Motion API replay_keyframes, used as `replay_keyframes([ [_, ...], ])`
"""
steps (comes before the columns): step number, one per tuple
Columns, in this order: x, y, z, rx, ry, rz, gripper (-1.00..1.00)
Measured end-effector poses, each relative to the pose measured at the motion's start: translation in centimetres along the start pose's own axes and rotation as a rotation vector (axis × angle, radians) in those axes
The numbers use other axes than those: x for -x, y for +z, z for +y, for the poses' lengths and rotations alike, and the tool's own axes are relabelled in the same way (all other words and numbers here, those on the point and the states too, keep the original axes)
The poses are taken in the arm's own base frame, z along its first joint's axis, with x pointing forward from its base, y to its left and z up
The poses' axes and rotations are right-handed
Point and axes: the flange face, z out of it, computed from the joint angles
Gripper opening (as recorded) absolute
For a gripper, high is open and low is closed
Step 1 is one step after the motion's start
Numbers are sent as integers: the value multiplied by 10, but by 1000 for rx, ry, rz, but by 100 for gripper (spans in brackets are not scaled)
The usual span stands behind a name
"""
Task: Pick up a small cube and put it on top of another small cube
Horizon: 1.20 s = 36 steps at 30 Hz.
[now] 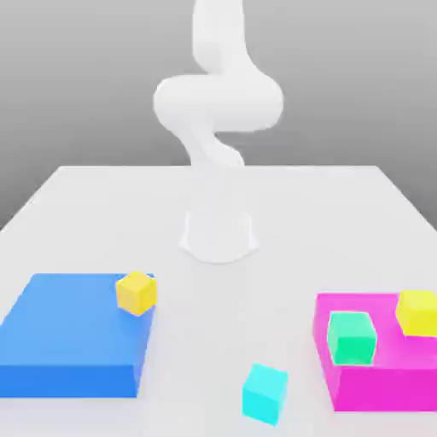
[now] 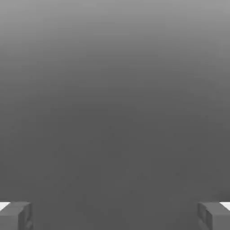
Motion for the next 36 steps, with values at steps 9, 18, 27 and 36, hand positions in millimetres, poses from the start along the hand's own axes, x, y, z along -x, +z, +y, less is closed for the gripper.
replay_keyframes([
  [9, 52, 186, 17, 58, -362, -292, 0],
  [18, 154, 328, 68, 111, -735, -554, 0],
  [27, 245, 417, 146, 163, -1019, -737, 0],
  [36, 266, 446, 166, 163, -1021, -744, -100],
])
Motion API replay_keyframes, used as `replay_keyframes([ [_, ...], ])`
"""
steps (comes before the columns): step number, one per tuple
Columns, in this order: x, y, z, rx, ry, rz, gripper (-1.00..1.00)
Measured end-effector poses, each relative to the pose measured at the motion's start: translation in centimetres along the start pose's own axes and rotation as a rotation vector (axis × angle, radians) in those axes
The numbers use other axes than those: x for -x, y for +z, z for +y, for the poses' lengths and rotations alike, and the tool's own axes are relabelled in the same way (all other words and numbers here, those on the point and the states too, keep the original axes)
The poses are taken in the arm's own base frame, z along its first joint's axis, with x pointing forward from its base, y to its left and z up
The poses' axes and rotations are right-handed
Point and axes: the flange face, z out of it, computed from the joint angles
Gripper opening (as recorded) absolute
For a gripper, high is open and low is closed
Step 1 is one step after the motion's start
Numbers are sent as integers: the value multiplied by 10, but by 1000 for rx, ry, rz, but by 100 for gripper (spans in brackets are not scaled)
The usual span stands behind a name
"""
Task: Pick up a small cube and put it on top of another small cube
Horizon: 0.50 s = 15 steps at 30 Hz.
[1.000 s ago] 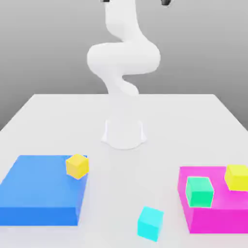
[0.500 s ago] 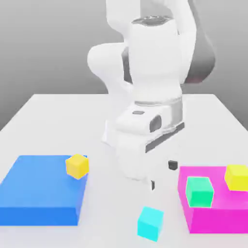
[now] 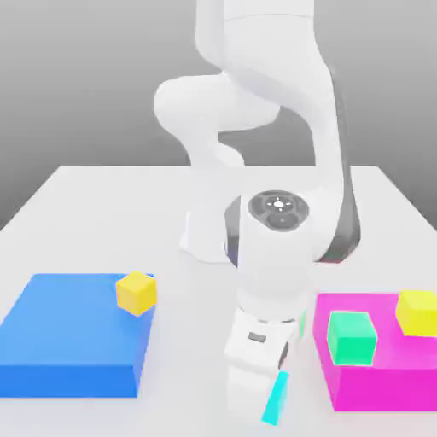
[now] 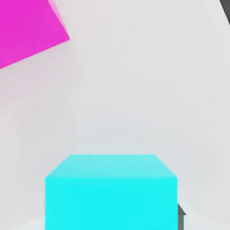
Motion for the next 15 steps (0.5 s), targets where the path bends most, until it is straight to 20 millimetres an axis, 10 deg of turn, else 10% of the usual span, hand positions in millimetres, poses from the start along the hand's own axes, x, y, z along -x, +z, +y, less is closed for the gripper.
replay_keyframes([
  [9, -21, -79, -6, -11, 0, -15, -100],
  [15, -54, -156, -67, -30, -98, -36, -100],
])
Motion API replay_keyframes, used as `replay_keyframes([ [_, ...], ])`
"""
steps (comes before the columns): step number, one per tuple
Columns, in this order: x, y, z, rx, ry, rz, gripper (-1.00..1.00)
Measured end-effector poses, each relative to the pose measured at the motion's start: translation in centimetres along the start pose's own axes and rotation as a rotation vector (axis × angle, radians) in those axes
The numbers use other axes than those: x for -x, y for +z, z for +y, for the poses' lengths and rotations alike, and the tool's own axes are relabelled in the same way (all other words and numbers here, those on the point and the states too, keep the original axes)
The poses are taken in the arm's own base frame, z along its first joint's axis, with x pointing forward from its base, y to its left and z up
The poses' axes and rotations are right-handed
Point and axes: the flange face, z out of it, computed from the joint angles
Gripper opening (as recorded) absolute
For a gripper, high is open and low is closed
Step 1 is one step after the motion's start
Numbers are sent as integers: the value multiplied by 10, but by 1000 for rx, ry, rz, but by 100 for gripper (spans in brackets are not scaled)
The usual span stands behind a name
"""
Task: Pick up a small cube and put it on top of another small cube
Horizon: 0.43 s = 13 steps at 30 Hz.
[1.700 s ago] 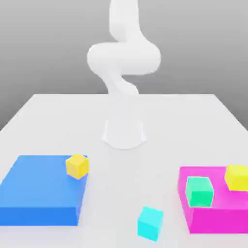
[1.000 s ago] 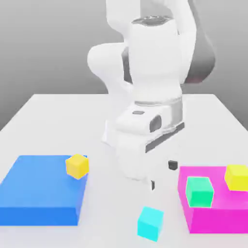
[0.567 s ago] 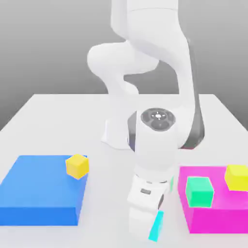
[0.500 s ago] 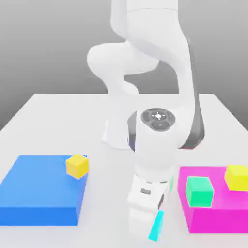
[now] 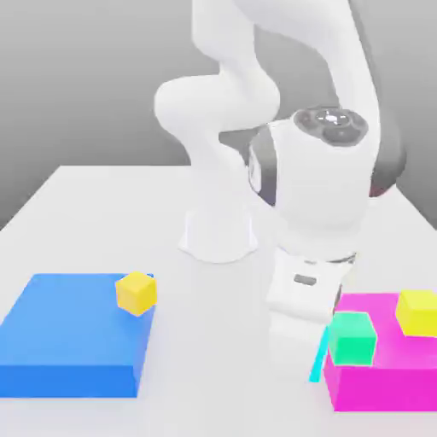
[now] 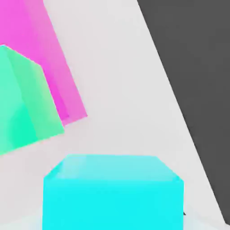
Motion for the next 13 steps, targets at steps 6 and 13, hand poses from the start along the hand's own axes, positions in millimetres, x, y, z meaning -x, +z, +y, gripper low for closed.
replay_keyframes([
  [6, 20, -38, -49, 28, -106, 27, -100],
  [13, 21, 12, -49, 32, -112, 32, 100],
])
